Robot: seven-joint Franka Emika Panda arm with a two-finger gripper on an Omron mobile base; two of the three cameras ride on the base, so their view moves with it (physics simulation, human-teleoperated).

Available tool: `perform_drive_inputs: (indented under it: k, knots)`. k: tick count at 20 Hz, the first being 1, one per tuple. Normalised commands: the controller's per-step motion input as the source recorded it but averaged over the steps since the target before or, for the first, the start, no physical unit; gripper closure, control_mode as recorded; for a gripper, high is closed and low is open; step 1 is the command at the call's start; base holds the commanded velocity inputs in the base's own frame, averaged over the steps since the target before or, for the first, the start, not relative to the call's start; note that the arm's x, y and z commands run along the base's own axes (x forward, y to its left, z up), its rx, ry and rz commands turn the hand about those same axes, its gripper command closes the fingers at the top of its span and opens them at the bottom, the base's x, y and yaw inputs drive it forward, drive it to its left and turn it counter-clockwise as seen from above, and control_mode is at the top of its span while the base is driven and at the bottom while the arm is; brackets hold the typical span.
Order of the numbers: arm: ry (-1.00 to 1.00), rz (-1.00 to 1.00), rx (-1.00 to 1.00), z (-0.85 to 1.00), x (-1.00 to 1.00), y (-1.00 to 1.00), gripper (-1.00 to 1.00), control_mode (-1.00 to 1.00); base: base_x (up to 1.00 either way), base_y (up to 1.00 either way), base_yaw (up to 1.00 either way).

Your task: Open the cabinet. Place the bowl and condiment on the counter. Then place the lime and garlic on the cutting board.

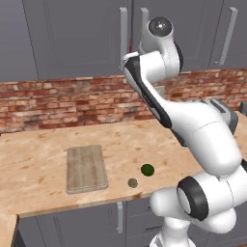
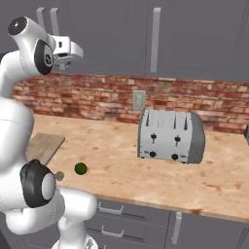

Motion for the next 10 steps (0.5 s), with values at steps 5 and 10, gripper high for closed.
perform_drive_inputs:
  k: [5, 10]
  knots:
    - [0.11, -0.08, 0.00, 0.00, -0.99, -0.74, 1.00, -1.00, 0.00, 0.00, 0.00]
    - [0.05, -0.06, 0.00, 0.00, -1.00, -0.98, 1.00, -1.00, 0.00, 0.00, 0.00]
